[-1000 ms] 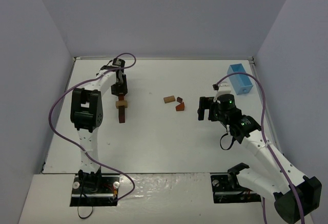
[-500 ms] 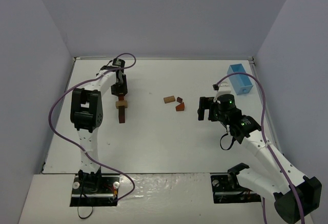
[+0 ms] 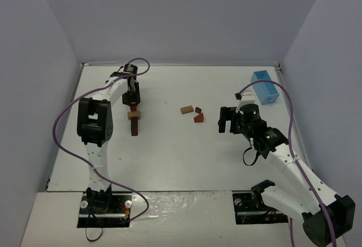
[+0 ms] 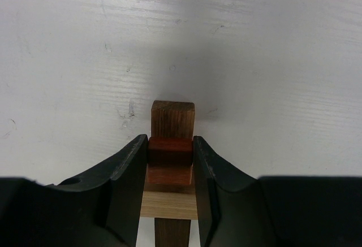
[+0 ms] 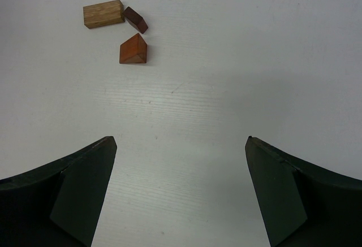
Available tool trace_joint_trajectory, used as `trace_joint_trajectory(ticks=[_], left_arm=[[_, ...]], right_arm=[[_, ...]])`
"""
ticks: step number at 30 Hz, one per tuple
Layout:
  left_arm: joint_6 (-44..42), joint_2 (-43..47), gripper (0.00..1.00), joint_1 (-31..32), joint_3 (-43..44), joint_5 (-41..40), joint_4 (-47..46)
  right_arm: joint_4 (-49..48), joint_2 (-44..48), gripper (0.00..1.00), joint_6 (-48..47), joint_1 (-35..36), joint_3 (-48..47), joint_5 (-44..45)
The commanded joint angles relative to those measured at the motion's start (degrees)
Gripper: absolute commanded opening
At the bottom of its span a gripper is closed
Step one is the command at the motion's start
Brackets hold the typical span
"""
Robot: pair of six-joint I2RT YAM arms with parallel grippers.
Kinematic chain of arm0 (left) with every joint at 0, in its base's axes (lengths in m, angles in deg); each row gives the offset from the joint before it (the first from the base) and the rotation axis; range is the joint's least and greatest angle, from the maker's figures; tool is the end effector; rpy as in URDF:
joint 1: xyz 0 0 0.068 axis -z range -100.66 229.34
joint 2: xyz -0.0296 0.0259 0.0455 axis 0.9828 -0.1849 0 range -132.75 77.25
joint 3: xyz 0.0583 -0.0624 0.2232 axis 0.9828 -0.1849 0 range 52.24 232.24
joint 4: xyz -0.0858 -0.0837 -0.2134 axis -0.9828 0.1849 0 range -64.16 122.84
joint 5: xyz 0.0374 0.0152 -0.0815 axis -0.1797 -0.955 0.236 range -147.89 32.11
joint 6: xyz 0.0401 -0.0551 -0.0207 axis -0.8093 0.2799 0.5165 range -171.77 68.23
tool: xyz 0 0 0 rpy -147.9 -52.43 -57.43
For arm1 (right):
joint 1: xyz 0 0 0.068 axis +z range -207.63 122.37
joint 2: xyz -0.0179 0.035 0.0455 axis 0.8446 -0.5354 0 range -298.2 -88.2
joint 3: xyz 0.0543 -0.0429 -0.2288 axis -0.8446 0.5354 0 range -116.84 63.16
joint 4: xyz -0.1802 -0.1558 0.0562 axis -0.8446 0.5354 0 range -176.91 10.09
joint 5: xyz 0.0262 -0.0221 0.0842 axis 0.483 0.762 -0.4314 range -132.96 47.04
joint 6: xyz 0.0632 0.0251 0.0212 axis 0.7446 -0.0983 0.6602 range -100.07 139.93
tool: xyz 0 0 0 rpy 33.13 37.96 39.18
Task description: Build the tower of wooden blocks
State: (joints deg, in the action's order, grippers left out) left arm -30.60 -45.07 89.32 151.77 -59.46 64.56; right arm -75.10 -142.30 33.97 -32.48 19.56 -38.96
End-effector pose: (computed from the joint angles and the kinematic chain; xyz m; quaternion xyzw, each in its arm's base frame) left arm 0.4317 -0.0743 0.1577 -0.0979 0.9642 -0.0533 0.2406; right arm 0.2213 0.0992 0.2662 -0.0610 0.8280 0.1594 0.5341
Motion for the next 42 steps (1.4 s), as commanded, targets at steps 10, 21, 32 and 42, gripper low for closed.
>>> trace_joint_trajectory(ticks=[10,21,32,42], left_arm=[[-0.8,5.7,0.24,-0.5,-0.6,-0.3,0.3],[-0.1,5.8,0.24,-0.5,-0.8,0.0,0.2],[0.3,5.4,0.24,-0.4,-1.3,0.5,0.2],[0.3,5.8,0.24,-0.3,-1.5,0.7,0.1]], right_arm=[[-2.8,1.2,0.95,0.6,-0.1,-0.2,-0.8],[-2.7,1.3,0.96,0.6,-0.1,-0.1,-0.8],[-2.8,1.2,0.96,0.5,-0.2,-0.2,-0.8],[-2.8,1.2,0.96,0.5,-0.1,-0.2,-0.9]])
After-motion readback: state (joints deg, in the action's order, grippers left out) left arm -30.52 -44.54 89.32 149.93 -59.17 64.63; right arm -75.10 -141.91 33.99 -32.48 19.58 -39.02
